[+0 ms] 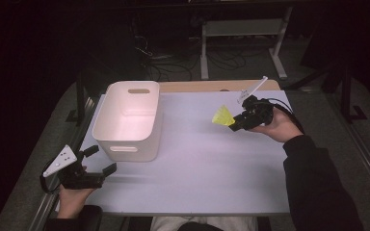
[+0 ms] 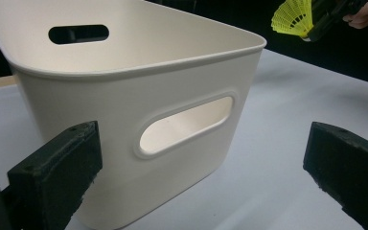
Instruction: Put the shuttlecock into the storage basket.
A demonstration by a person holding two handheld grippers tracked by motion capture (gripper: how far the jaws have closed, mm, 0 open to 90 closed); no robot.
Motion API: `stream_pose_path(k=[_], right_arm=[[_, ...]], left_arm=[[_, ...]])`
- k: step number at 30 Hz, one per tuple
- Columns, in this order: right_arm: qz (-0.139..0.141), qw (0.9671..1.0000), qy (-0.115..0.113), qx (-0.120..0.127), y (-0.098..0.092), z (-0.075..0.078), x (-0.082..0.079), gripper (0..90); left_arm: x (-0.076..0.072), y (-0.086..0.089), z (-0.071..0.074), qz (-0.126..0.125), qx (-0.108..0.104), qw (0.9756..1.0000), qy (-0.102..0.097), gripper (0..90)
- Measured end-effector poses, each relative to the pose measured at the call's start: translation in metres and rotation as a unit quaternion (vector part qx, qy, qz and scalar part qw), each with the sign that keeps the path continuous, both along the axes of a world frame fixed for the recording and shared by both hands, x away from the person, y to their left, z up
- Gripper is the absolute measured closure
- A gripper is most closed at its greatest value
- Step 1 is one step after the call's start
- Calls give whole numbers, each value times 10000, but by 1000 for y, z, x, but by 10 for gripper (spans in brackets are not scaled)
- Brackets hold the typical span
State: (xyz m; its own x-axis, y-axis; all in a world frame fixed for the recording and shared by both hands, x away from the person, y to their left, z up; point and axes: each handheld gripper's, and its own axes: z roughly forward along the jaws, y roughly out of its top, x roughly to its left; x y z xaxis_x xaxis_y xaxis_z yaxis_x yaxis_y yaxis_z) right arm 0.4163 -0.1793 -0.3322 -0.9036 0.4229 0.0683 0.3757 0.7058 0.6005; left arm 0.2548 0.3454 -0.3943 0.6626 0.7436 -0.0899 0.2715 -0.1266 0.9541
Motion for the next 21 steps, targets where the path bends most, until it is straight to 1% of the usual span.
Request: stream_pose_path(k=[9,16,21], right_arm=[[99,9999,-74,84,8,14,-3,632],[187,9998,-91,74,18,19,-4,632],[213,9996,-76,168,23,24,-4,632]], left_arm=[[1,0,0,-24,30,10000,20,0],[0,0,0,-24,29,10000,20,0],[0,0,0,-23,28,10000,14,0]])
